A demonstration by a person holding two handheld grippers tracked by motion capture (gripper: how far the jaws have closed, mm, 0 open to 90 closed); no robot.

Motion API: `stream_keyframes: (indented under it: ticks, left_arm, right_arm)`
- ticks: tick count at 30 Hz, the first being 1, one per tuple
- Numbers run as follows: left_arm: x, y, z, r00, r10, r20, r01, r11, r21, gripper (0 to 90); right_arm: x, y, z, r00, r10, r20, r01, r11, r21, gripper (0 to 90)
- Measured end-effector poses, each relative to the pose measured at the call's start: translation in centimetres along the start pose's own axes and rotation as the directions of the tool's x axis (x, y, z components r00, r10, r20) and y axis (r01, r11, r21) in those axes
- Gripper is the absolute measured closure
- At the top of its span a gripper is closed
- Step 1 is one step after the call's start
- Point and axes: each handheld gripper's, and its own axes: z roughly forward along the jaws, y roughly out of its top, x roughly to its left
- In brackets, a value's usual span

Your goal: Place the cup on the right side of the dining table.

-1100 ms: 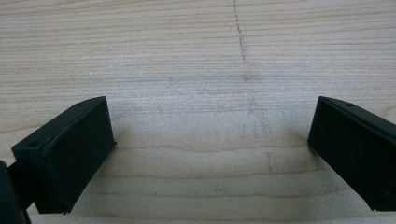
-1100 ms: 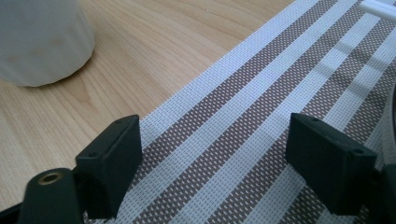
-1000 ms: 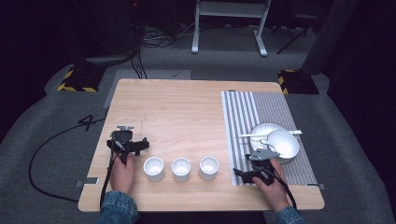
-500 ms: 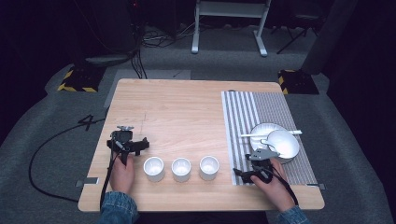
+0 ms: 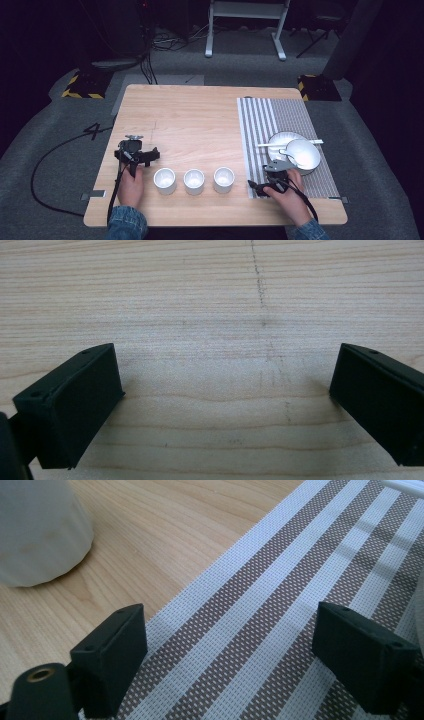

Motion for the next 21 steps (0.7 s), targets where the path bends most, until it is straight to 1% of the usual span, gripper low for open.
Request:
stream_keyframes:
  ticks: [3,4,5,8,10,13,15,17,18,19,21]
  left_arm:
    - [0.0,0.0,0.0,1.0,-0.001,0.0,0.001,1.0,0.0,0.6]
    - [0.0,0.0,0.0,1.0,-0.001,0.0,0.001,1.0,0.0,0.6]
    - [0.0,0.0,0.0,1.0,-0.002,-0.001,0.002,1.0,0.0,0.6]
    - [0.0,0.0,0.0,1.0,-0.003,-0.002,0.003,1.0,0.0,0.6]
    - [0.0,0.0,0.0,1.0,-0.003,-0.002,0.003,1.0,0.0,0.6]
    - [0.0,0.0,0.0,1.0,-0.003,-0.001,0.003,1.0,0.001,0.6]
    - [0.0,0.0,0.0,1.0,-0.003,-0.002,0.003,1.0,0.001,0.6]
    - [0.0,0.0,0.0,1.0,-0.003,-0.001,0.003,1.0,0.001,0.6]
    - [0.0,0.0,0.0,1.0,-0.003,-0.002,0.003,1.0,0.0,0.6]
    - [0.0,0.0,0.0,1.0,-0.003,-0.002,0.003,1.0,0.001,0.6]
    - [0.0,0.0,0.0,1.0,-0.003,-0.001,0.003,1.0,0.0,0.6]
  right_arm:
    - [0.0,0.1,0.0,1.0,0.001,-0.002,-0.001,1.0,0.002,15.5]
    - [-0.1,0.3,-0.3,0.9999,-0.002,-0.013,0.003,1.0,0.024,19.5]
    - [-0.1,0.4,-0.5,0.9999,0.004,-0.016,-0.004,1.0,0.023,20.6]
    - [-0.1,0.9,-1.2,0.9989,0.03,-0.036,-0.03,0.999,0.01,19.5]
    - [-0.1,1.4,-1.7,0.9989,0.028,-0.037,-0.028,1.0,0.007,19.7]
    - [0.1,2.3,-2.5,0.9993,0.013,-0.037,-0.012,1.0,0.004,19.7]
    - [0.3,2.8,-2.8,0.9983,0.012,-0.058,-0.012,1.0,-0.008,19.7]
    - [0.6,3.2,-3.1,0.9954,0.016,-0.094,-0.017,1.0,-0.009,19.7]
    - [0.6,3.3,-3.2,0.9943,0.018,-0.105,-0.019,1.0,-0.013,19.7]
    - [0.7,3.5,-3.4,0.9936,0.018,-0.112,-0.02,1.0,-0.017,19.5]
    - [0.9,3.9,-3.6,0.9939,0.009,-0.11,-0.013,0.999,-0.033,18.5]
